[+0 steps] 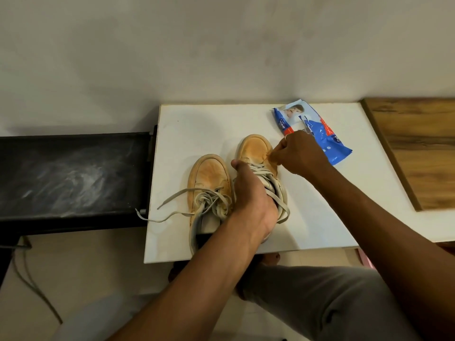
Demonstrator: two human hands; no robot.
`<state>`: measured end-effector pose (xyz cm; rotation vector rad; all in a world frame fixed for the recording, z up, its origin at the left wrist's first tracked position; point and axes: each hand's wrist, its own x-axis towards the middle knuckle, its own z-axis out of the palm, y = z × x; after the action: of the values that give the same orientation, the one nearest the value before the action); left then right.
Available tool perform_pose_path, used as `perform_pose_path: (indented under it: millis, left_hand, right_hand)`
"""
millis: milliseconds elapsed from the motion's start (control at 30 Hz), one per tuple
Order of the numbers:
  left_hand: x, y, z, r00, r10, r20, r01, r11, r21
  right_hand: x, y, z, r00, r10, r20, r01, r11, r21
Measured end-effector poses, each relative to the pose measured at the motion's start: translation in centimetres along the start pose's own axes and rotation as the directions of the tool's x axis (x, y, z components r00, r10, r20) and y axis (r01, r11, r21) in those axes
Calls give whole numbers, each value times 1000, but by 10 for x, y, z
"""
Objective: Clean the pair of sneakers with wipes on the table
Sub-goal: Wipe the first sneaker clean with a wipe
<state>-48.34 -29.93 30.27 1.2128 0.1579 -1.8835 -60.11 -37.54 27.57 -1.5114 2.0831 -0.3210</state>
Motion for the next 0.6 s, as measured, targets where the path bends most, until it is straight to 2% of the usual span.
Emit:
perform_pose_path:
  millis: [67,100,167,233,333,400,500,533,600]
  left_hand:
    - [-2,0,0,1000,0,-6,0,1000,-9]
    - [-1,0,0,1000,1,-11,-1,1000,-13]
    - [-1,1,0,1000,-5,-15,5,1000,-10]
    - [-3,1,-1,1000,-16,-16,16,1000,-6]
    - [-5,2,0,1000,-23,-9,23,1000,-4]
    - [-6,3,0,1000,-14,-9,14,1000,-4]
    - [-5,3,1,1000,-4,-14,3,1000,-10]
    - [-5,3,0,1000,-5,-18,4,1000,-10]
    - [-3,2,-1,1000,-12,-24,12,1000,5]
  right_hand:
    - [2,-3,6,991,-8,-137,11,1000,21]
    - [3,-4,7,988,-9,-156,15,999,34]
    - [2,-3,4,997,-1,-74,4,999,41]
    - [-3,2,-7,995,20,98,-24,999,33]
    - [-14,11,-20,945,86,317,-116,990,78]
    - [-19,15,-17,944,105,314,-167,969,180]
    - [-27,18,-7,982,74,174,-124,947,295]
    - [-29,20,-7,984,55,171,-103,951,291]
    - [-35,24,-14,966,26,259,-92,964,249]
